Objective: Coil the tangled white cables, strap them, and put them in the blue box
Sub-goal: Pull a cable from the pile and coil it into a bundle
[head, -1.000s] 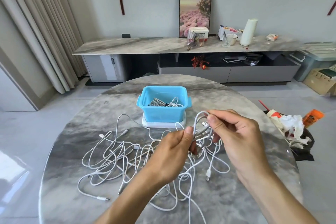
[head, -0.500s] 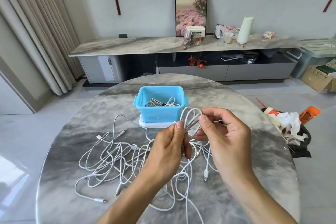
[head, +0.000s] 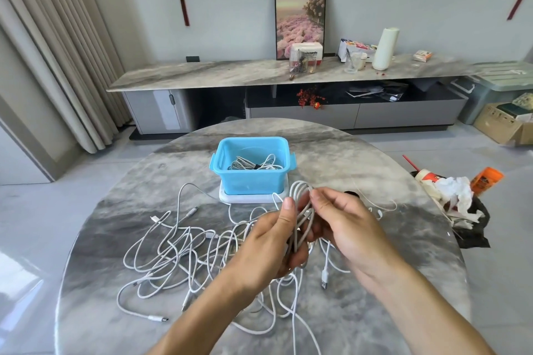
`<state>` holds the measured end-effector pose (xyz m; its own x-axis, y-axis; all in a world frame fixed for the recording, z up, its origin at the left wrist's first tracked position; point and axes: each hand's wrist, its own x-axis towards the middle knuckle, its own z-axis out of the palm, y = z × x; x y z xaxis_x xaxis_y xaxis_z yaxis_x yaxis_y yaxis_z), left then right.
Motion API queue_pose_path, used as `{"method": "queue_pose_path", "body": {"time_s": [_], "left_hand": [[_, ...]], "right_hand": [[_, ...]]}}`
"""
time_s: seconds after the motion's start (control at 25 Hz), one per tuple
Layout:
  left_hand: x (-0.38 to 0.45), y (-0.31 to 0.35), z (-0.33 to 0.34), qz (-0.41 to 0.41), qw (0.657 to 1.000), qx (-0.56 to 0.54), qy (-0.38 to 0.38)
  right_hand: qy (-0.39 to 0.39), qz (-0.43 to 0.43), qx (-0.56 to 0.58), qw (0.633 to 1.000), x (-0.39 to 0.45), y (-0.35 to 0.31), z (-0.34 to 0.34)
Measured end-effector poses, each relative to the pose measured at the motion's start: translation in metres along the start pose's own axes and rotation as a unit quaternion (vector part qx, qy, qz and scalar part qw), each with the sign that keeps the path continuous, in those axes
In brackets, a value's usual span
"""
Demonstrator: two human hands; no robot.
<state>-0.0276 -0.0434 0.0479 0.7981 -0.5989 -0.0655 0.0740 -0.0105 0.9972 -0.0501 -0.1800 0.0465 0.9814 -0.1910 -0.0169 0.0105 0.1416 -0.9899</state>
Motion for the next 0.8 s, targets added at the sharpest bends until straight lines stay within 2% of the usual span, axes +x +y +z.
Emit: {"method": "queue_pose_path", "body": {"time_s": [0.16, 0.24, 0.32, 0.36, 0.4, 0.52, 0.68, 0.8], "left_hand": [[0.002, 0.001, -0.002, 0.010, 0.999, 0.029, -0.018], [0.005, -0.006, -0.007, 0.048, 0.987, 0.149, 0.031], [0.008, -0.012, -0.015, 0.093, 0.950, 0.289, 0.076], [0.010, -0.014, -0.018, 0.104, 0.941, 0.312, 0.085], [0.011, -0.015, -0.020, 0.101, 0.947, 0.293, 0.085], [0.006, -0.011, -0.011, 0.040, 0.995, 0.084, 0.039], [0.004, -0.004, 0.000, -0.024, 0.996, -0.077, 0.033], [0.006, -0.001, -0.003, -0.064, 0.993, -0.090, 0.038]], "right_hand": [[0.020, -0.041, -0.025, 0.999, 0.000, 0.003, 0.001], [0.036, -0.058, -0.041, 0.997, 0.002, 0.007, 0.001], [0.041, -0.075, -0.062, 0.994, 0.003, 0.009, 0.003], [0.043, -0.077, -0.062, 0.994, 0.004, 0.010, 0.004], [0.045, -0.081, -0.061, 0.994, 0.004, 0.010, 0.006], [0.059, -0.094, -0.060, 0.992, 0.004, 0.011, 0.008], [0.069, -0.100, -0.050, 0.991, 0.003, 0.012, 0.010], [0.092, -0.107, -0.057, 0.988, 0.004, 0.011, 0.008]]}}
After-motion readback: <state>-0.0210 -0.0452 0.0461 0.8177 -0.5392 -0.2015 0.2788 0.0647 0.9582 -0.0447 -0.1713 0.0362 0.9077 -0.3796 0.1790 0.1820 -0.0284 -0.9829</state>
